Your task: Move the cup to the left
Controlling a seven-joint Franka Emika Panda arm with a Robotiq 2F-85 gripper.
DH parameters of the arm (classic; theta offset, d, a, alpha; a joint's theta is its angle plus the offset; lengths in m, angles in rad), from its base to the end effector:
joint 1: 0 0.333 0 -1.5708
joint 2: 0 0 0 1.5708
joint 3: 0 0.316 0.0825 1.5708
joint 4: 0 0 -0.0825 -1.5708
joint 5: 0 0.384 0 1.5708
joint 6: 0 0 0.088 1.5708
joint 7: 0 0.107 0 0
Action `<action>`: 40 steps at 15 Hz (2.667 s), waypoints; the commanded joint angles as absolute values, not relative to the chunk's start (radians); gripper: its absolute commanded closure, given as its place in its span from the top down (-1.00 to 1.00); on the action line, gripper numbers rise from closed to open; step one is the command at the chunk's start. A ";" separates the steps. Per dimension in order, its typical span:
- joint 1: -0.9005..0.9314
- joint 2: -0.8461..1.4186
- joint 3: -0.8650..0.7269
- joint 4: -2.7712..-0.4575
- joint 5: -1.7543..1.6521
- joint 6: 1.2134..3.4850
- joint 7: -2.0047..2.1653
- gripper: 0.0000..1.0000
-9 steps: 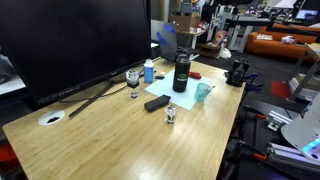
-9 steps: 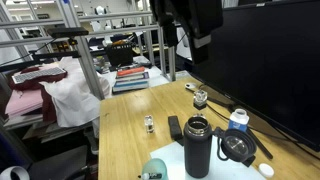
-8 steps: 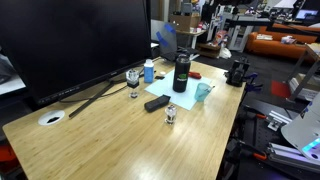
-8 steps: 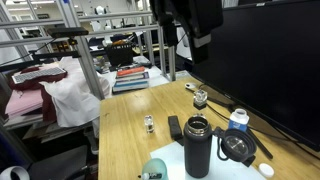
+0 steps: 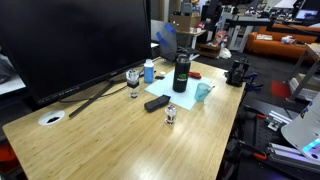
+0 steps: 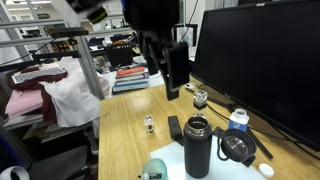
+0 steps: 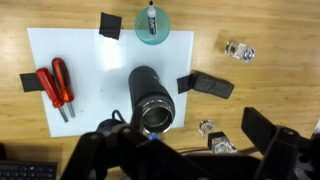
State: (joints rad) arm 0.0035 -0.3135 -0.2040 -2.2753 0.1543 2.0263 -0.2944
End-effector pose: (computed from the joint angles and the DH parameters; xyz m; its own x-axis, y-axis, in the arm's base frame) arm 0.4549 -0.0886 0.4859 0.9940 0.0278 0.1061 0.0467 -0.9825 -0.1802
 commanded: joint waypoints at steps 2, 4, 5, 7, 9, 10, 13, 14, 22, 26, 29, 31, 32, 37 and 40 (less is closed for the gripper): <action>-0.003 -0.285 -0.169 -2.347 0.160 2.027 -0.339 1.00; 0.003 -0.282 -0.139 -2.373 0.145 2.034 -0.321 1.00; 0.002 -0.292 -0.119 -2.377 0.136 2.064 -0.285 1.00; 0.000 -0.277 -0.122 -2.370 0.155 2.038 -0.304 1.00; -0.001 -0.276 -0.121 -2.370 0.155 2.038 -0.304 1.00; -0.003 -0.276 -0.124 -2.370 0.155 2.038 -0.305 1.00; 0.000 -0.264 -0.125 -2.379 0.176 2.051 -0.297 1.00; 0.002 -0.248 -0.121 -2.393 0.187 2.071 -0.283 1.00; -0.011 -0.090 -0.082 -2.470 0.110 2.176 -0.155 1.00; -0.015 0.017 -0.086 -2.450 0.082 2.230 -0.172 1.00; -0.022 0.074 -0.088 -2.433 0.048 2.271 -0.173 1.00; -0.031 0.106 -0.091 -2.416 0.035 2.297 -0.176 1.00; -0.035 0.125 -0.091 -2.402 0.030 2.304 -0.180 1.00; -0.047 0.204 -0.084 -2.327 0.020 2.296 -0.196 1.00; -0.049 0.249 -0.080 -2.284 0.017 2.283 -0.203 1.00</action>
State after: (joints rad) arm -0.0244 0.2085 -0.1020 -2.3295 0.0315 2.3027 -0.1870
